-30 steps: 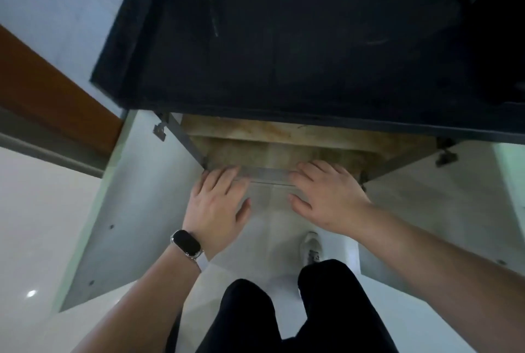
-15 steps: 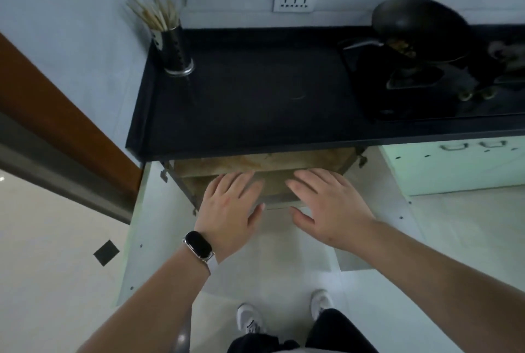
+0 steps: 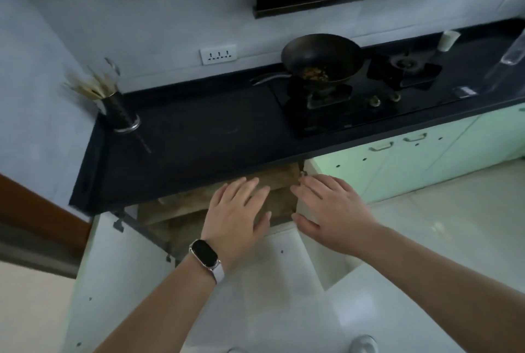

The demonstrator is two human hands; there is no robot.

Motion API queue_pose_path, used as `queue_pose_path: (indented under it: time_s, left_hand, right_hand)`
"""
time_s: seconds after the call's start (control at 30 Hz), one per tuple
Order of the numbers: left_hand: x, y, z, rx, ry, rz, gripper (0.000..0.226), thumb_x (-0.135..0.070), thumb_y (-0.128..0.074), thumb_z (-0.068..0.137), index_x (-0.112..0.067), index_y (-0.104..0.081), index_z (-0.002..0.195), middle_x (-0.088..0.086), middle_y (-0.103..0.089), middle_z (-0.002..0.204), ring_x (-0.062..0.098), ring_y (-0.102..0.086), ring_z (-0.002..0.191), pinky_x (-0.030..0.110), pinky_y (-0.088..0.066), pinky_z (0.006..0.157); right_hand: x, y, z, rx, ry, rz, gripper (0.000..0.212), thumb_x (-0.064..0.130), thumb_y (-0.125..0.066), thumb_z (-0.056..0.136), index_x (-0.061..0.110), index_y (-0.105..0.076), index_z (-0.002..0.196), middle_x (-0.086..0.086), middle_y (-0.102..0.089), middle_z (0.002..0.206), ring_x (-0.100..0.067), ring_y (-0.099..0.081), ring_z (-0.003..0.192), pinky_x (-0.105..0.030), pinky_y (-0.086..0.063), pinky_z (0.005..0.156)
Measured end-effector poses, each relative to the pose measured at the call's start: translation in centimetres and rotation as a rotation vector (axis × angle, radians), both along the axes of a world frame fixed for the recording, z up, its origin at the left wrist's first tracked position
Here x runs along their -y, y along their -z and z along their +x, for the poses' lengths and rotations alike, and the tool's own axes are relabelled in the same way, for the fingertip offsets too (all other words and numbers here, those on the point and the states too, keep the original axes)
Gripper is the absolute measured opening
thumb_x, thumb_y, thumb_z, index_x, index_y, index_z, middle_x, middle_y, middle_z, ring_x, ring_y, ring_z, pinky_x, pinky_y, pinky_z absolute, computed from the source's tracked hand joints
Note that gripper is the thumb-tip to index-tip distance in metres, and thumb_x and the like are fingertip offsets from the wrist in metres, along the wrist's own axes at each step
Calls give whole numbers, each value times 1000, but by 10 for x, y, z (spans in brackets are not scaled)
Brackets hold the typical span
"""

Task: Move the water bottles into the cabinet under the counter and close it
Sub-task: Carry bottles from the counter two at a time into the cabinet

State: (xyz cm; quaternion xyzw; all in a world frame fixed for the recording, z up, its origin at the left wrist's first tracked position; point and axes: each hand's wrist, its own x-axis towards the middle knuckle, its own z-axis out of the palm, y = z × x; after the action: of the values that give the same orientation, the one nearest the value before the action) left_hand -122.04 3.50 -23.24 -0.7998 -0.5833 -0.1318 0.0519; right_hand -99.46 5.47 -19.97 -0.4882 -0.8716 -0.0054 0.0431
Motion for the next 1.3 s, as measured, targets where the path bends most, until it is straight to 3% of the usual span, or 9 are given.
queue_pose_path:
  time_s: [0.17,0.6,1.0,1.3]
  left_hand:
    - [-23,-14,105,-35,76,26,44,-46,-51,91,-24,-67,125,2,-67,130,27,-63,122,48,-48,100]
    - [-91,-39,366,-12,392,101,48,-42,-47,92,-16,-68,125,9,-65,132,31,-60,123,49,-48,100]
    - [-159,-30,536,78,746,147,43,-40,-53,90,-15,-67,122,10,-65,128,34,-60,119,49,-46,99]
    - [-250,5,680,155,940,78,43,-40,-52,88,-16,-66,121,10,-66,126,33,-61,115,49,-49,96]
  right_hand:
    - [-11,-8,101,-82,69,98,50,51,-40,90,19,-67,117,-3,-67,118,-27,-64,109,-44,-52,93]
    - [-13,-12,367,-129,340,157,48,48,-43,93,17,-62,125,-5,-63,124,-32,-59,114,-45,-46,100]
    - [7,-15,511,-122,706,200,51,51,-43,92,19,-62,127,-6,-64,126,-31,-59,116,-42,-44,100]
    - [-51,1,618,-14,881,183,52,51,-43,92,17,-64,126,-8,-65,125,-33,-60,114,-45,-46,98]
